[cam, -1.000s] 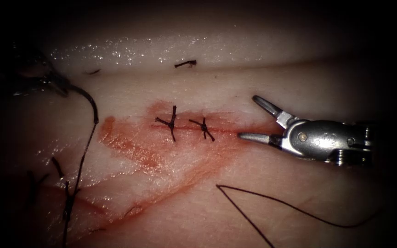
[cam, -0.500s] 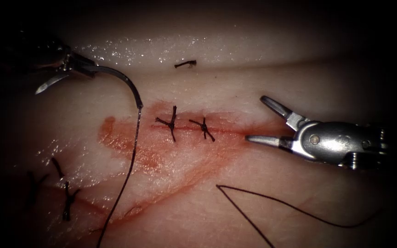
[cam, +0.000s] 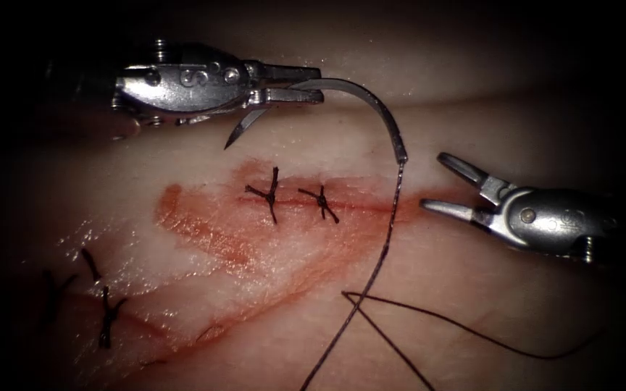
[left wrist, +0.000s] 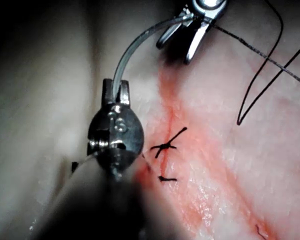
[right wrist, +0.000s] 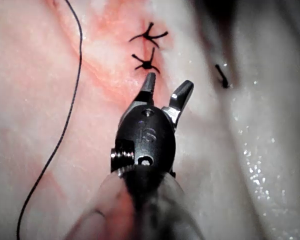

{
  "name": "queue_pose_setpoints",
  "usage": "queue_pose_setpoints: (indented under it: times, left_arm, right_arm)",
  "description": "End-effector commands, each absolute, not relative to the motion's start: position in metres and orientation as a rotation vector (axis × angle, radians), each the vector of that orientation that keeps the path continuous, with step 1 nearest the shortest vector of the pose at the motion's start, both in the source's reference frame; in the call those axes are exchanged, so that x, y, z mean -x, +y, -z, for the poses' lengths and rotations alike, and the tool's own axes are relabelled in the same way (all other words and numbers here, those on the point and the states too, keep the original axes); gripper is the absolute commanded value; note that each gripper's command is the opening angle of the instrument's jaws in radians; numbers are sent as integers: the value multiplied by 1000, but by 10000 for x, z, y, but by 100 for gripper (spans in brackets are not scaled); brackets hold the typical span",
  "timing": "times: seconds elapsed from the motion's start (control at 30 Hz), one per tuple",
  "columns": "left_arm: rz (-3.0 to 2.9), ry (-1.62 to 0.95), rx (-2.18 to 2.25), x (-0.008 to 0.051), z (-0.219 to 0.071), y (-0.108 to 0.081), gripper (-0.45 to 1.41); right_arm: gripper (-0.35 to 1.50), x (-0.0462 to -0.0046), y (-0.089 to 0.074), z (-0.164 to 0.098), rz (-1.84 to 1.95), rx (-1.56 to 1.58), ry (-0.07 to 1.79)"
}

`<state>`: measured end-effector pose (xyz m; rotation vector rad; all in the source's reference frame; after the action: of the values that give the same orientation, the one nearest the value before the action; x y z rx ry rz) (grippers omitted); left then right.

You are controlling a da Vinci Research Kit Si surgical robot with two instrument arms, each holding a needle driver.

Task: Wound Closure

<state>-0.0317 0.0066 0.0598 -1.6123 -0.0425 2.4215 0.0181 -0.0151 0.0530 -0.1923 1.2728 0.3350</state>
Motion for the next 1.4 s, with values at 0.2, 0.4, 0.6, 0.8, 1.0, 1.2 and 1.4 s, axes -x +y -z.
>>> queue_pose_setpoints:
  times: [0.2, 0.4, 0.6, 0.8, 1.0, 1.2, 1.4]
  left_arm:
    - [-2273, -4, 1771, 350, -628, 53, -45]
    - [-2188, -98, 1858, 357, -646, 36, -45]
    - [-2150, -184, 1898, 360, -654, 30, -45]
    - [-2110, -303, 1937, 370, -659, 21, -45]
    - [-2125, -364, 1932, 376, -663, 14, -45]
    - [-2130, -394, 1918, 377, -664, 12, -45]
    - [-2125, -472, 1868, 380, -661, 6, -45]
  right_arm:
    - [96, -195, -146, -526, -370, 236, 1332]
    - [113, -198, -141, -519, -430, 258, 1408]
    - [113, -205, -142, -517, -424, 255, 1426]
    - [111, -226, -145, -511, -403, 234, 1461]
    - [99, -232, -146, -507, -404, 230, 1462]
    - [-35, -231, -150, -504, -370, 235, 1480]
    - [-35, -224, -152, -500, -321, 239, 1469]
